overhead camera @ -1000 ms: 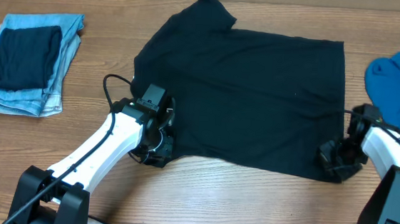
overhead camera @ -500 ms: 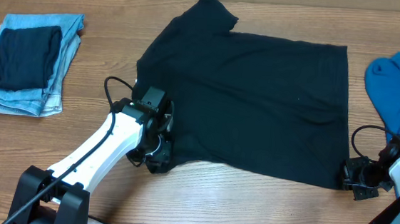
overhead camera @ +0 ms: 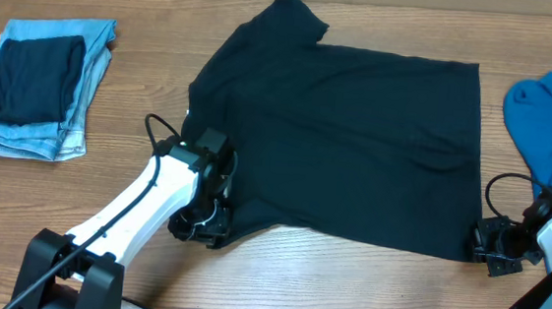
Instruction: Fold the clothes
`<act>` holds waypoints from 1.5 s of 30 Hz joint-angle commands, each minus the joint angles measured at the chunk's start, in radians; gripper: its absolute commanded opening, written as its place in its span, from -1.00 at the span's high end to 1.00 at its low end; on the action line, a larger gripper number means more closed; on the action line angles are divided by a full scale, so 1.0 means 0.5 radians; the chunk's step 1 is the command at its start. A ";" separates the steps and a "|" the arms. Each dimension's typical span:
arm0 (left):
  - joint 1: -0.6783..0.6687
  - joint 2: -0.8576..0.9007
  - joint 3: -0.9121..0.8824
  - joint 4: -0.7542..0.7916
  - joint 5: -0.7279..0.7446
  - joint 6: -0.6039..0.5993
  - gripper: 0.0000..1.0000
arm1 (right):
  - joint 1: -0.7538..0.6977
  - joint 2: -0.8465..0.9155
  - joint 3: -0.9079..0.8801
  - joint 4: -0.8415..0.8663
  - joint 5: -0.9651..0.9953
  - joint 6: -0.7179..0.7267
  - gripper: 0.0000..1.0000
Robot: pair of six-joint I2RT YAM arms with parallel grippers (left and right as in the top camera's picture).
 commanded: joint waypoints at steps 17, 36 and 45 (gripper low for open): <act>-0.240 -0.011 0.035 -0.027 0.015 -0.270 0.91 | -0.002 0.101 0.164 -0.150 0.048 -0.069 0.92; -0.240 -0.011 0.035 0.079 -0.044 -0.269 0.76 | 0.294 -0.014 0.410 -0.494 0.202 -0.048 -0.37; -0.240 -0.011 0.035 0.139 -0.044 -0.292 0.71 | 0.294 -0.014 0.410 -0.494 0.191 -0.043 -1.00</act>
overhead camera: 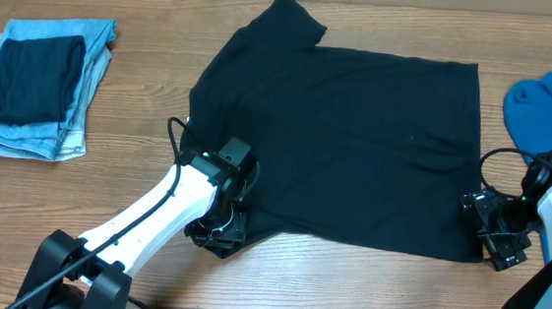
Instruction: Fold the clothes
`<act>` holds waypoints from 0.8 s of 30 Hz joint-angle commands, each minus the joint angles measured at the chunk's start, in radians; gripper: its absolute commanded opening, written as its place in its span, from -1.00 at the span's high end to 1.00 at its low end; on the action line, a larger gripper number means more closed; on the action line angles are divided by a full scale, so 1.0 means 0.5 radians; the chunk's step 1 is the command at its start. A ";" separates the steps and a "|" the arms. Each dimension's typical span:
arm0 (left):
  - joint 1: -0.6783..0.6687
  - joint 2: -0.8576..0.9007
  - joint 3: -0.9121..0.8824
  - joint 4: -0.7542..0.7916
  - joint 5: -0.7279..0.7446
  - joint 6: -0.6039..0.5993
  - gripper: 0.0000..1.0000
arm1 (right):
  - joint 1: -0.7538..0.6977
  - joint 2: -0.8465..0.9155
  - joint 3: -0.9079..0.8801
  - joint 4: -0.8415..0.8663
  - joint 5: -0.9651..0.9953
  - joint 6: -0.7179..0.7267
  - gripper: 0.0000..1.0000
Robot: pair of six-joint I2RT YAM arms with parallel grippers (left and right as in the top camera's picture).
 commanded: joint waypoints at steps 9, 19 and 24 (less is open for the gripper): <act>0.008 -0.011 0.035 0.024 0.002 -0.053 0.75 | -0.007 -0.046 -0.009 0.249 0.024 0.001 -1.00; 0.009 -0.011 0.035 -0.008 0.004 -0.053 0.70 | -0.007 -0.046 -0.009 0.592 0.024 0.001 -1.00; 0.009 -0.011 0.035 -0.076 0.092 -0.053 0.87 | -0.007 -0.046 -0.009 0.600 0.024 0.000 -1.00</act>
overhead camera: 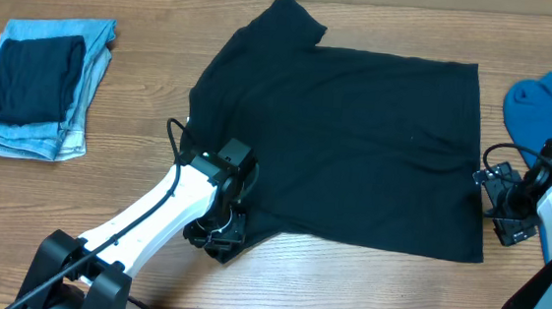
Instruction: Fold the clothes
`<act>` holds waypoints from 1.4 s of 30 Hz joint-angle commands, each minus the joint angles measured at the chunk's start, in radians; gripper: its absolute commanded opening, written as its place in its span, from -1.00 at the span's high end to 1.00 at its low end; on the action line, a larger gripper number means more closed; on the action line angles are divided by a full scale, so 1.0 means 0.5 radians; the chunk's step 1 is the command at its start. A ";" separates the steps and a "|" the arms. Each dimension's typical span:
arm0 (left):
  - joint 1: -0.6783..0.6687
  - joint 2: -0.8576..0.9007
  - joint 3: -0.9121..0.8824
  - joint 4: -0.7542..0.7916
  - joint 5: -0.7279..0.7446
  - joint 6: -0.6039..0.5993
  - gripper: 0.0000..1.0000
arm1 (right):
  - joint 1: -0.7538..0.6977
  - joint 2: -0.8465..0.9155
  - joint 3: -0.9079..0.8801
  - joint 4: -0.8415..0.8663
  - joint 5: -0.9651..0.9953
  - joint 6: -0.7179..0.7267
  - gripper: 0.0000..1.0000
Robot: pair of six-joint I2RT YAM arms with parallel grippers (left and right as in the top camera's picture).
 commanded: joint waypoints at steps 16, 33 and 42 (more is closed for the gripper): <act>0.008 -0.011 0.035 0.153 0.081 -0.040 0.92 | -0.007 -0.045 -0.001 0.013 0.024 0.002 -1.00; 0.009 -0.011 0.035 0.365 0.098 -0.206 0.92 | -0.007 -0.045 -0.002 0.013 0.024 0.002 -1.00; 0.008 -0.011 0.035 0.322 0.147 -0.137 0.92 | -0.007 -0.045 -0.002 0.013 0.024 0.001 -1.00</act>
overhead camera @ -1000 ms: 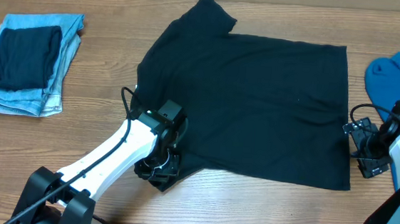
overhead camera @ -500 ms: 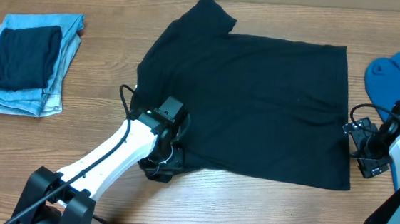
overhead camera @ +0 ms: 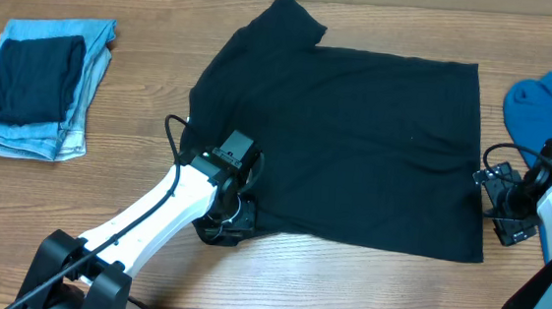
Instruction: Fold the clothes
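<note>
A black T-shirt [overhead camera: 356, 141] lies spread flat across the middle of the table, one sleeve pointing to the far side. My left gripper [overhead camera: 225, 226] is down at the shirt's near left corner, its fingers dark against the cloth, so their state is unclear. My right gripper [overhead camera: 497, 205] sits just off the shirt's right edge, above the near right corner. Whether it is open or shut does not show.
A folded stack of light blue jeans with a dark garment on top [overhead camera: 35, 86] rests at the far left. A crumpled blue garment lies at the right edge, just beyond my right arm. Bare wooden table [overhead camera: 146, 55] surrounds the shirt.
My left gripper has shifted a little farther in and to the right, onto the shirt's near left corner. The right gripper and the shirt look unchanged.
First my left gripper was at the shirt's near left corner and my right at the near right corner. Then the left was a bit further right and the right had come inward. The right then stood higher along the right edge, where it stays.
</note>
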`<act>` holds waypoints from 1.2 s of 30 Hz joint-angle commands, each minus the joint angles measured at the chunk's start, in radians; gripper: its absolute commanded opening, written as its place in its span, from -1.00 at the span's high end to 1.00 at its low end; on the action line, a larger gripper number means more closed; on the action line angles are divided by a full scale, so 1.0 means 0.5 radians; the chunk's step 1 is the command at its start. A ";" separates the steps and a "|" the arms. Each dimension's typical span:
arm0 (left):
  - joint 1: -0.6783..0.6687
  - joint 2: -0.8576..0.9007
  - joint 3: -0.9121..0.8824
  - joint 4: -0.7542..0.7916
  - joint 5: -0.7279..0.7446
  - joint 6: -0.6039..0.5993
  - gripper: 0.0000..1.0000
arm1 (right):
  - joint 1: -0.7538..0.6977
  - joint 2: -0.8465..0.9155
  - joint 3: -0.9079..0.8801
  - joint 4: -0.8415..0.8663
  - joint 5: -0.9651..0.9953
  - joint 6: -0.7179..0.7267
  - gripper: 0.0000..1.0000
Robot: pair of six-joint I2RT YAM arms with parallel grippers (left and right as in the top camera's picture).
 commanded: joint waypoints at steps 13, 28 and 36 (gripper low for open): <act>0.008 -0.011 0.035 -0.013 0.059 0.048 0.92 | -0.007 -0.046 -0.002 0.013 0.025 0.000 -1.00; 0.010 -0.011 0.035 -0.004 0.056 0.070 0.92 | -0.007 -0.046 -0.001 0.297 -0.317 -0.024 -1.00; 0.010 -0.011 0.035 -0.004 0.046 0.071 0.92 | -0.007 -0.047 0.000 -0.020 -0.380 -0.420 -1.00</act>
